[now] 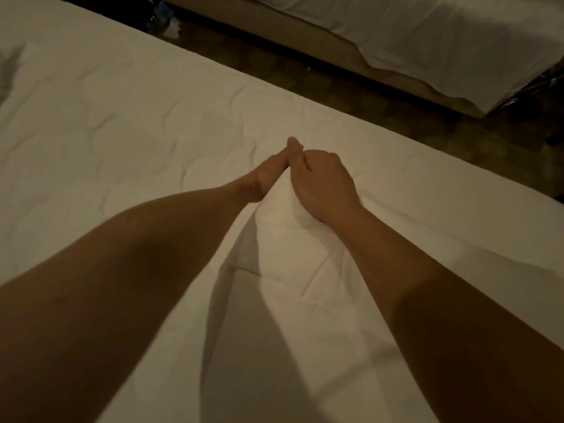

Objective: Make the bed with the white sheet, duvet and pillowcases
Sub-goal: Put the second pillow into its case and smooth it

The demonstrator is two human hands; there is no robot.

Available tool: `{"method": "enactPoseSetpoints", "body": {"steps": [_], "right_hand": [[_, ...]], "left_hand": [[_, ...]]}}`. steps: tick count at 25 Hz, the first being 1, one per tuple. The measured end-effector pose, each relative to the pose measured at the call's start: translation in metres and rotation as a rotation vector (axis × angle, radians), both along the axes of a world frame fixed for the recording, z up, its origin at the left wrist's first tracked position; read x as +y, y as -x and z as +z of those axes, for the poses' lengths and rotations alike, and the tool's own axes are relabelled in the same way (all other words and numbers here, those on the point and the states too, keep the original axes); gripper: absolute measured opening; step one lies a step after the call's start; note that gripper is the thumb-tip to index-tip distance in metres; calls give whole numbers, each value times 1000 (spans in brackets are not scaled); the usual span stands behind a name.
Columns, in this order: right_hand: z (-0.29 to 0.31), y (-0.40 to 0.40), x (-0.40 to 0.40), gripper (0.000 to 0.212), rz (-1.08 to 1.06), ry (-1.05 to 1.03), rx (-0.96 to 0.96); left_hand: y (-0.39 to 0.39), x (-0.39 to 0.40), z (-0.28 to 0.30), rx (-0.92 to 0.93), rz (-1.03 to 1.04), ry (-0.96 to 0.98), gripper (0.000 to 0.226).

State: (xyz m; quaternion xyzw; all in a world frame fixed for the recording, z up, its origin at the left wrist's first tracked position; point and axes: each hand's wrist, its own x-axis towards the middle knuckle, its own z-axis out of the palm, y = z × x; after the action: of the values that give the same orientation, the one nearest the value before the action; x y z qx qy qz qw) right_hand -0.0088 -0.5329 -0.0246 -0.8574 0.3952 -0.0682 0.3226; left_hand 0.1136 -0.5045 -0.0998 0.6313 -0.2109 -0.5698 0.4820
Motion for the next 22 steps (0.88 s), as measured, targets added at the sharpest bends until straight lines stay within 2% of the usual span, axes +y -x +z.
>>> {"method": "enactPoseSetpoints", "body": {"steps": [2,4,6,9,11,15,18,20,22], "right_hand": [[5,20,-10,62,-3,91,147],[10,58,-28,68,-29,189,394],[17,96,-35,70,-79,134,560],[12,120,-34,72,-115,48,497],[15,126,-29,69,-128,107,420],[46,124,-33,68,-106,265,322],[54,144,-55,68,-90,156,400],[47,178,-62,70,-59,65,516],[36,210,-63,70,-104,19,542]], "left_hand": [[3,-1,21,-49,-90,-14,52],[9,-1,46,-339,-309,-23,51],[17,-1,64,-660,-456,-25,61],[45,-12,85,-978,-600,-51,69],[67,-15,90,-1054,-731,-93,73],[70,-12,104,-1094,-673,-113,74],[61,-18,115,-1121,-690,-186,68],[64,-23,114,-1097,-719,-168,67],[78,-25,106,-1070,-766,-127,63]]}}
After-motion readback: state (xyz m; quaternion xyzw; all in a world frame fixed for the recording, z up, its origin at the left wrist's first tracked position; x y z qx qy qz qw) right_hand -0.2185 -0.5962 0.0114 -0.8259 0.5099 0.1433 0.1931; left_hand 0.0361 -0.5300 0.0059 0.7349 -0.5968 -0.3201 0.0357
